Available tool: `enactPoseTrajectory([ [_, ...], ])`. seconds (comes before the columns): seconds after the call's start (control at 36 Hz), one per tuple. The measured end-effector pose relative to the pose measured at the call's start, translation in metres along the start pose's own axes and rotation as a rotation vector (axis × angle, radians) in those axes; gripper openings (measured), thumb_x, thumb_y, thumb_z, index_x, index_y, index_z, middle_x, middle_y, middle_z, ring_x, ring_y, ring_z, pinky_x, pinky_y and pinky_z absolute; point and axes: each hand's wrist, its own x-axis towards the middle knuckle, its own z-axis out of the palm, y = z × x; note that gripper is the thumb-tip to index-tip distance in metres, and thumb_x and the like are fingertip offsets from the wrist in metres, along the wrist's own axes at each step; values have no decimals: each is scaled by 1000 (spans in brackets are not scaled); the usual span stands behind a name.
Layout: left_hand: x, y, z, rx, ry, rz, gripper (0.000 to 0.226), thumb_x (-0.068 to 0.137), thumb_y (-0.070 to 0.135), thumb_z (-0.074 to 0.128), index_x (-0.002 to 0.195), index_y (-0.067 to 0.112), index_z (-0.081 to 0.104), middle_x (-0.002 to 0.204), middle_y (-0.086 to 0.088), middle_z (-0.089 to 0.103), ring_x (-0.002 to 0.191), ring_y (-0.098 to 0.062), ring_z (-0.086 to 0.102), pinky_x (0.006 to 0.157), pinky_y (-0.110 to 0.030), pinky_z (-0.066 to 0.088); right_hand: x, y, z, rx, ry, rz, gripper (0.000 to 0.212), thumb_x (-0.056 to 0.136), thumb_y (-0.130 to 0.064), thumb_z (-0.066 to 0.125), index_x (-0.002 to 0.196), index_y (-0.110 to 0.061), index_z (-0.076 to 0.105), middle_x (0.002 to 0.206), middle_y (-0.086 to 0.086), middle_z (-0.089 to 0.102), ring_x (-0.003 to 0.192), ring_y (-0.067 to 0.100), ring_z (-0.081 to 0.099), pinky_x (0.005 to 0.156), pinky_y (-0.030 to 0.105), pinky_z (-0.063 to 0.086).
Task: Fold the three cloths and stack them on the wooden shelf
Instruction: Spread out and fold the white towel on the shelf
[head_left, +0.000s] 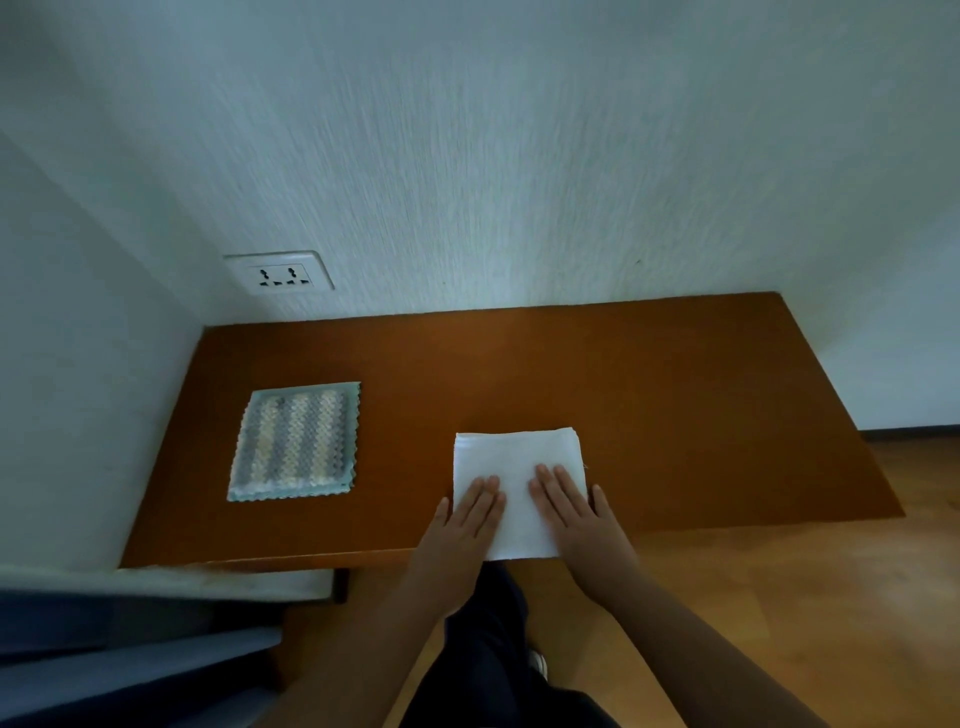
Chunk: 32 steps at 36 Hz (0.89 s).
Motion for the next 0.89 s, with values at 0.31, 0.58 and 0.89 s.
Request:
enactPoseTrajectory([
  [0.31,-1,-9,-67,-365,9,-87,45,97,16,38,142,23,39,149,3,37,131,-15,39,108,-28,31,12,2,-55,300,-329,18,57,96,-6,34,149,-23,19,158,-1,4,145,18,3,117,42,4],
  [0.58,-2,-31,-105,-831,160,-125,18,94,23,49,85,18,64,73,-5,56,65,-9,48,58,-19,36,20,28,-107,815,-380,59,16,93,-20,51,106,-23,60,111,0,58,101,17,54,82,27,46],
  [0.89,26,-42,-81,-775,-84,-324,38,98,33,44,121,5,54,82,3,57,69,-7,55,55,-14,39,55,31,-91,783,-457,199,8,91,-19,53,97,-16,57,91,-5,54,84,13,53,63,19,43],
])
